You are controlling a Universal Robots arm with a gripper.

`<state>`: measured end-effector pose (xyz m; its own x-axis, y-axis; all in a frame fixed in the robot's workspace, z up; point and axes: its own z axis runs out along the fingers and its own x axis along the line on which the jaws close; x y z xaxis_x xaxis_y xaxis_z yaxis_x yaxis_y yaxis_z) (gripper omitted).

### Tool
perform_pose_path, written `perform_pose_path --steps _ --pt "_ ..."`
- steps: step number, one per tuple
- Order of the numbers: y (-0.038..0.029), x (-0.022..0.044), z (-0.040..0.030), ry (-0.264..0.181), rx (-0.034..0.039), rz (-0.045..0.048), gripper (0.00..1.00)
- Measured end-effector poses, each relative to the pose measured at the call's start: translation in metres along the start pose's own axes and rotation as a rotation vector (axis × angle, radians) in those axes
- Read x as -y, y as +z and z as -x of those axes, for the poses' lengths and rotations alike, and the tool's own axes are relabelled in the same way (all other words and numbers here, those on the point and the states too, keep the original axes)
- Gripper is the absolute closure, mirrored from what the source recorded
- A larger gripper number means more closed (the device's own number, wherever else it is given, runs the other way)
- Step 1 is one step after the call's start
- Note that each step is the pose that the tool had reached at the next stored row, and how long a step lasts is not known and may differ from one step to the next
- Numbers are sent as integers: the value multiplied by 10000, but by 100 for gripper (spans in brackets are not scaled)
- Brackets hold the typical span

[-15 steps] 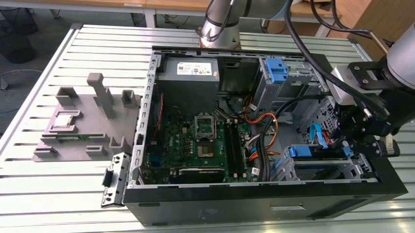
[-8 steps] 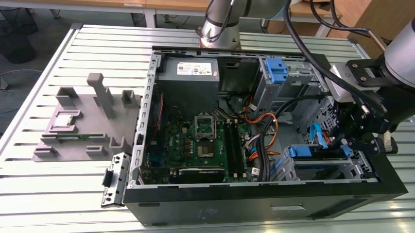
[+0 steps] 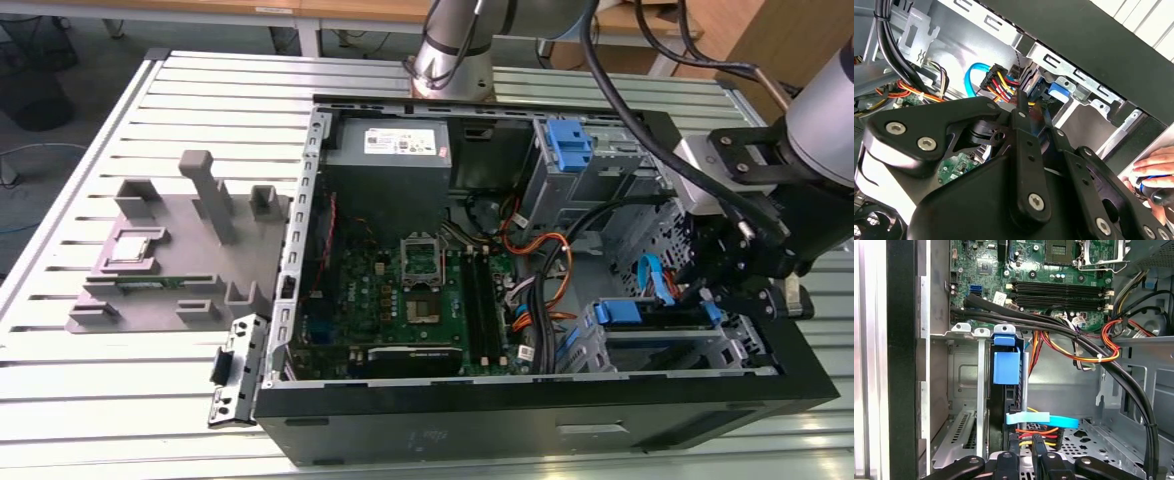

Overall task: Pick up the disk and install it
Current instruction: 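Insert the second disk wire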

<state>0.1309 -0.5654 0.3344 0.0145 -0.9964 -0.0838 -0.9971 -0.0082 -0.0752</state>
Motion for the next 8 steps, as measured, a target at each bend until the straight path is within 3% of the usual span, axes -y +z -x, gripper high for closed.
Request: perform_pose_path --steps 8 --pt "5 2 -1 4 31 25 75"
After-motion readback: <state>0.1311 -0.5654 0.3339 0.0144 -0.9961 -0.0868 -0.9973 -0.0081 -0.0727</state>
